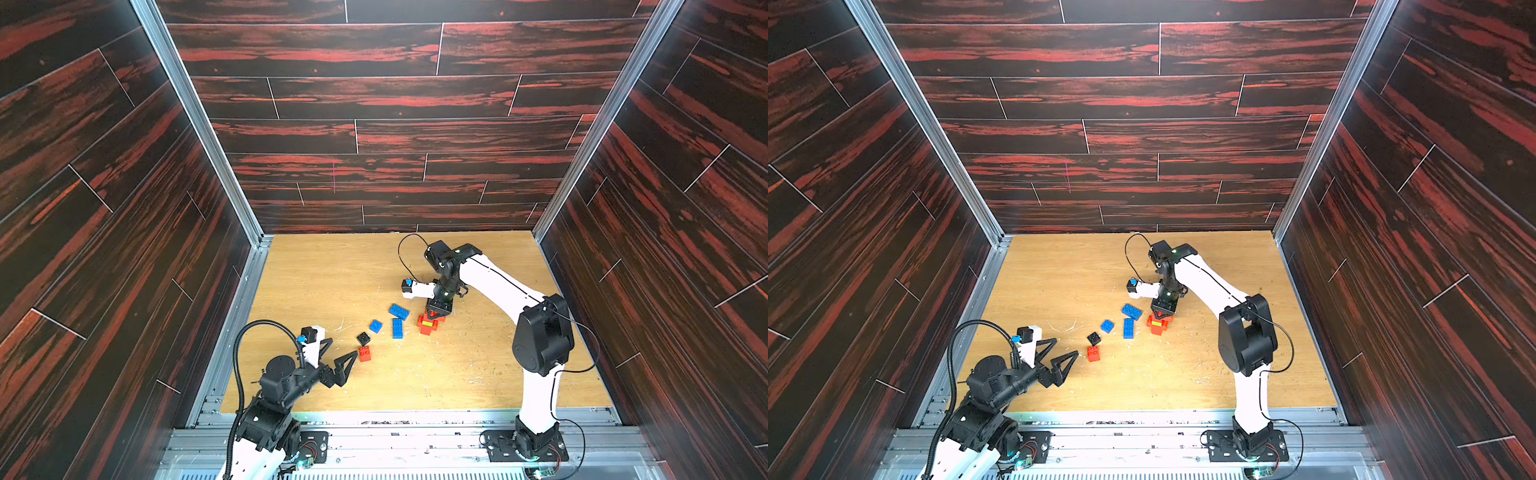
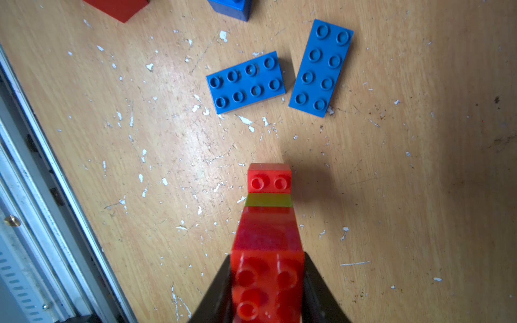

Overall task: Assemble the letter f with lego
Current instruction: Assemble the lego brick with the lego brick.

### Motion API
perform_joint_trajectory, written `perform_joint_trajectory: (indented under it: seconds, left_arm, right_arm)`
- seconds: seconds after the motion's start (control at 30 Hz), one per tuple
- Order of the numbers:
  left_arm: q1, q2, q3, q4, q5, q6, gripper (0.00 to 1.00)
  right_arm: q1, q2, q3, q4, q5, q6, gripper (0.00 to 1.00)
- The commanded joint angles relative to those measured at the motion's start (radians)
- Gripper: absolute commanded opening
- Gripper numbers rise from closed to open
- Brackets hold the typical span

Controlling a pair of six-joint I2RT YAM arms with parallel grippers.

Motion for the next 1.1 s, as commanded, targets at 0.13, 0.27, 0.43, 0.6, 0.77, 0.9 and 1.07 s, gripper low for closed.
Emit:
perform_joint_trajectory:
  seconds: [0.13,0.27,0.43,0.6,0.77,0.9,1.07]
  left_arm:
    - [-0.002,0.007,-0.005,0.018,-0.003,-0.001,1.0]
    - [-0.002,0.007,-0.005,0.018,-0.003,-0.001,1.0]
    - [-0.002,0.008,-0.004,0.018,-0.003,-0.001,1.0]
    - [-0.002,0.01,-0.004,0.018,-0.003,0.0,1.0]
    - [-0.002,0.014,-0.004,0.019,-0.004,-0.001,1.0]
    - [-0.002,0.014,-0.002,0.021,-0.002,-0.001,1.0]
    - [-0.003,0.014,-0.003,0.021,0.0,-0.001,1.0]
  right_arm:
    - [0.002,0.038,0.026,-0.04,-0.017,0.025,0.38]
    - [0.003,0.039,0.036,-0.048,-0.016,0.03,0.42]
    - [0.003,0.041,0.04,-0.05,-0.018,0.035,0.43]
    - [0.004,0.039,0.05,-0.053,-0.011,0.038,0.43]
    - [0.004,0.018,0.061,-0.065,-0.033,0.033,0.43]
    - [0.003,-0.026,0.052,-0.063,-0.062,0.026,0.43]
    - [0.004,-0.09,0.028,-0.052,-0.09,0.02,0.45]
